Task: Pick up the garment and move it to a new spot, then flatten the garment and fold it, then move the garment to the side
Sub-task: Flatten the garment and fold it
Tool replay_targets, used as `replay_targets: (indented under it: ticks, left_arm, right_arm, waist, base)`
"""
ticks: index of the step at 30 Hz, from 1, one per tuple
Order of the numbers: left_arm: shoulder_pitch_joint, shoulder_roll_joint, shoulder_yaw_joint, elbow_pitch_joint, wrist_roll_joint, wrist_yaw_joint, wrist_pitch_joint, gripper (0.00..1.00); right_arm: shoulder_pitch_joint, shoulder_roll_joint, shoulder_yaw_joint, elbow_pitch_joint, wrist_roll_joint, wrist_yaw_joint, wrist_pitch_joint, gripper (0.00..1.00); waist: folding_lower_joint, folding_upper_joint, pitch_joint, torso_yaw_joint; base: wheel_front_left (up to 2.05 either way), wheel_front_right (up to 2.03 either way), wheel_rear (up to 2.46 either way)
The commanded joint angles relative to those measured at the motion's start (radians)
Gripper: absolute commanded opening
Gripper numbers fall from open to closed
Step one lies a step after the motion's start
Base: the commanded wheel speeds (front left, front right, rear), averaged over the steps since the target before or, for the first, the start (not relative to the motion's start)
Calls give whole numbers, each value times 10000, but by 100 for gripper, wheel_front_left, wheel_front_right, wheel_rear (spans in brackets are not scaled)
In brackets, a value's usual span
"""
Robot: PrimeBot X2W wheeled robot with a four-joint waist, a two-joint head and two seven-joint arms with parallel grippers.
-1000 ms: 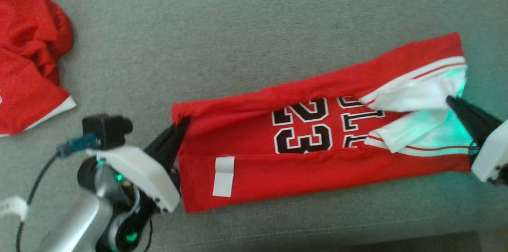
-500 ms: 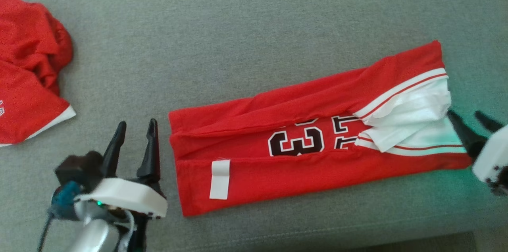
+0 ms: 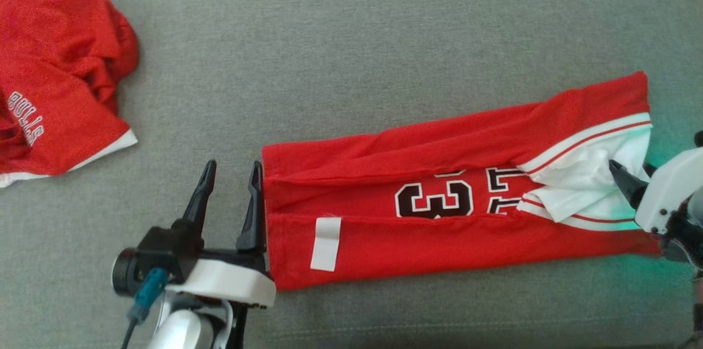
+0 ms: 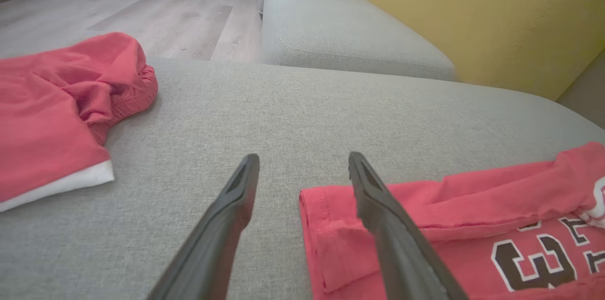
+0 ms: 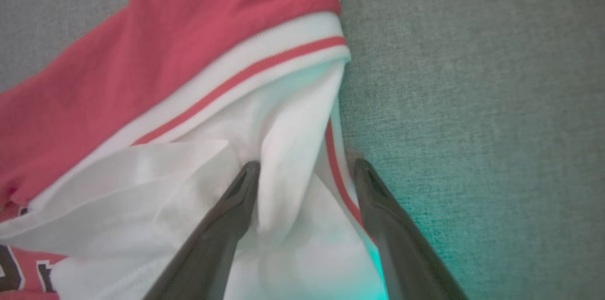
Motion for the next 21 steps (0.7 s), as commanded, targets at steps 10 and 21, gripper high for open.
replay_targets:
  ticks: [10, 21]
  left_arm:
    - [448, -930, 1473, -171, 1016, -1113, -121, 100]
    - [745, -1300, 2236, -67, 1288, -1756, -121, 100]
  right_arm:
    - [360, 6, 622, 211, 773, -7, 475, 0]
    - [-242, -1372, -1848, 376, 734, -7, -1038, 0]
  waist:
    - [1, -1, -296, 193]
    - [1, -1, -651, 271]
  base:
    - [0, 0, 0]
    - [0, 0, 0]
